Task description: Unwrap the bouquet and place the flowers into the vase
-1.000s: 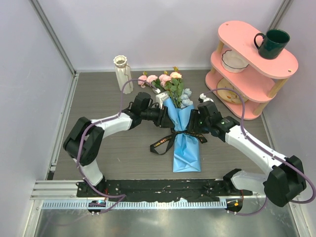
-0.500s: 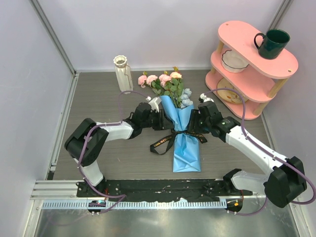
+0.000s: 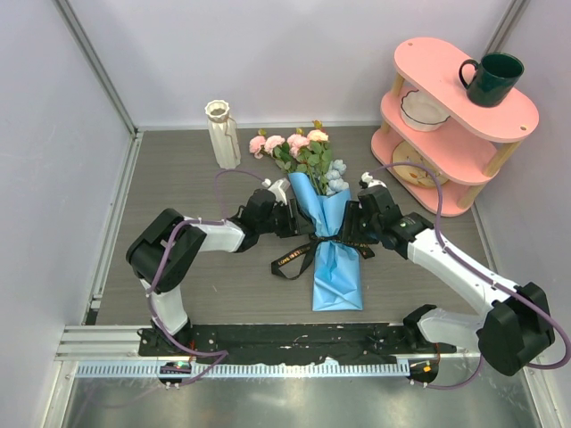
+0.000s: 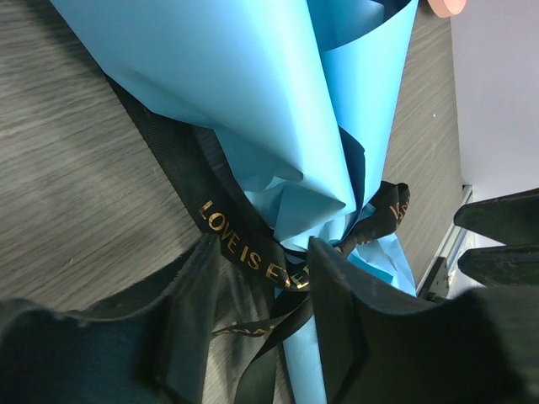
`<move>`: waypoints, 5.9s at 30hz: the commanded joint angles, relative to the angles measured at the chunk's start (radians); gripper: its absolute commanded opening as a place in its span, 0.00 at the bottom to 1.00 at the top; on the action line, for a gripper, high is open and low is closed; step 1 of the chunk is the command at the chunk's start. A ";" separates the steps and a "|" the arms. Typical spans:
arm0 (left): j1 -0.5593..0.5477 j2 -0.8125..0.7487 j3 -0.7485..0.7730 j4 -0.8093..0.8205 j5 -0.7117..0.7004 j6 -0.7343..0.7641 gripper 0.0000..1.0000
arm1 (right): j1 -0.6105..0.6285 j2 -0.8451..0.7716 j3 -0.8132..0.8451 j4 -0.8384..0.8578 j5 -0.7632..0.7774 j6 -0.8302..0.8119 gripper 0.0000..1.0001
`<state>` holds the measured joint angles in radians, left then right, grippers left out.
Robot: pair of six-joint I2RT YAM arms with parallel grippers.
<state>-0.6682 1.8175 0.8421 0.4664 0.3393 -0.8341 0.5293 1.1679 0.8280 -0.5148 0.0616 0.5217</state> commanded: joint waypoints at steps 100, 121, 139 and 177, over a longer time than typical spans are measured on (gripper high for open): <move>-0.131 -0.029 -0.055 0.193 -0.169 0.006 0.45 | 0.054 0.012 -0.202 0.285 0.006 0.124 0.12; -0.131 -0.003 -0.026 0.215 -0.184 0.010 0.38 | 0.052 0.012 -0.211 0.283 0.003 0.123 0.12; -0.156 -0.040 -0.035 0.241 -0.232 0.082 0.00 | 0.054 0.061 -0.233 0.308 0.056 0.141 0.12; -0.263 -1.057 -0.305 -0.333 -1.706 0.279 0.00 | 0.054 0.059 -0.277 0.354 0.115 0.169 0.11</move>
<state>-0.9375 0.7956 0.5083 0.2718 -1.1088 -0.5198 0.5854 1.2366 0.5510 -0.1696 0.1761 0.7315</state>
